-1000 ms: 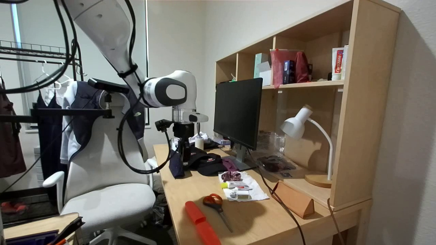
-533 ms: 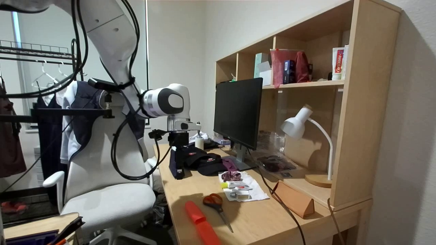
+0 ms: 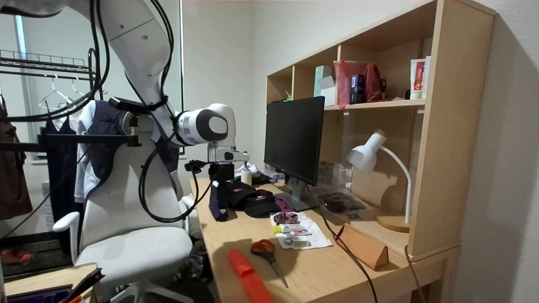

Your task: Move the scissors to the right

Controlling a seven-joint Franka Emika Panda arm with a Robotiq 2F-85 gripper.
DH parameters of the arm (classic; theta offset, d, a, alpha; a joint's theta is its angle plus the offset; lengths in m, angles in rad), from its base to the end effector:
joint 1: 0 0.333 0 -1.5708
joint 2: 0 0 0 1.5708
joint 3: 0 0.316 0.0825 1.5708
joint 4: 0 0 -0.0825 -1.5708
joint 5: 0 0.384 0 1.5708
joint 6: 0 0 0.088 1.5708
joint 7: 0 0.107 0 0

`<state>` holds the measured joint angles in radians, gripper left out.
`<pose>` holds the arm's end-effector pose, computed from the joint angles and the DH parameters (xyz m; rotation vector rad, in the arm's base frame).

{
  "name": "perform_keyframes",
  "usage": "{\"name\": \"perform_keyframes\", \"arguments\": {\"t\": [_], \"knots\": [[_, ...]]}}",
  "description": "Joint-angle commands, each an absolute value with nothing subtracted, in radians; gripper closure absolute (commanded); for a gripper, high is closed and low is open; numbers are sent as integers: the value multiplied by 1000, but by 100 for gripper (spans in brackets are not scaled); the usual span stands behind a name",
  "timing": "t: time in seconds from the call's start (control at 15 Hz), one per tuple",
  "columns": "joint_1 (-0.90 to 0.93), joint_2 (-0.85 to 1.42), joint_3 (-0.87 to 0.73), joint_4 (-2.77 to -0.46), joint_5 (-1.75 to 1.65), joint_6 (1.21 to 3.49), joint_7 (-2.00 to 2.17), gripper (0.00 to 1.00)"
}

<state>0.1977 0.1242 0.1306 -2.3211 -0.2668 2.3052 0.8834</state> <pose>0.4781 0.1576 0.2773 2.8772 -0.5265 -0.0236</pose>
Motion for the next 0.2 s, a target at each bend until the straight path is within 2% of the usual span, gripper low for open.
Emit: {"name": "perform_keyframes", "arguments": {"t": [0.0,0.13], "knots": [[201,124,127,-2320,-265,2304,882,14],[201,124,127,-2320,-265,2304,882,14]]}}
